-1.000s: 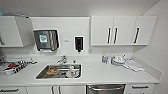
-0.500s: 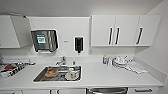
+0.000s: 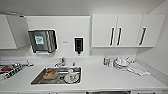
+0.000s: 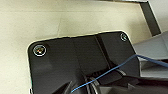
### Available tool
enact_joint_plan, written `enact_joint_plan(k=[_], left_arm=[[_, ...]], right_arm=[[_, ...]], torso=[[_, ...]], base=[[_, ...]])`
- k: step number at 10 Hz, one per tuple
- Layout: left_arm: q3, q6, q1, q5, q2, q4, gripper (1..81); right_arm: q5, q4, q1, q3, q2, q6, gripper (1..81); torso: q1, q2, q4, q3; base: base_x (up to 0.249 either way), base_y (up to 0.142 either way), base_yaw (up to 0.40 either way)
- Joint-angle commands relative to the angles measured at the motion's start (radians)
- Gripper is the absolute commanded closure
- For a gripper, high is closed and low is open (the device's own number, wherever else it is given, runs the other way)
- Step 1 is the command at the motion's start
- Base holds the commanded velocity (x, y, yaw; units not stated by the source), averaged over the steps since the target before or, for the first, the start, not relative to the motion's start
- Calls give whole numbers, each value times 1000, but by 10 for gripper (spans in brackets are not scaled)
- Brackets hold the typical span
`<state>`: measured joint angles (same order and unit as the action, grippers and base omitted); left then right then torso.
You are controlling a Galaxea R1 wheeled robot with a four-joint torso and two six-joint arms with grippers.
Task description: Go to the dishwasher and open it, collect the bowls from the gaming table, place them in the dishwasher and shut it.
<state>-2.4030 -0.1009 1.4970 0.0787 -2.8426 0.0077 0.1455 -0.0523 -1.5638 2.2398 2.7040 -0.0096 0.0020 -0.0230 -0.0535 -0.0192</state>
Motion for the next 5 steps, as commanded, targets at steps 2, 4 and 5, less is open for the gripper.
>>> enact_joint_plan(k=[2,4,5], left_arm=[[8,-2,-53,-47,11,11,10],[10,-2,-53,-47,9,12,10],[8,-2,-53,-47,9,11,10]], right_arm=[[-49,8,52,-11,-21,-1,10],[-49,8,50,-11,-21,-1,10],[-49,3,50,-11,-21,-1,10]], torso=[[0,0,0,0],[0,0,0,0],[1,0,0,0]], base=[[76,0,0],[0,0,0],[0,0,0]])
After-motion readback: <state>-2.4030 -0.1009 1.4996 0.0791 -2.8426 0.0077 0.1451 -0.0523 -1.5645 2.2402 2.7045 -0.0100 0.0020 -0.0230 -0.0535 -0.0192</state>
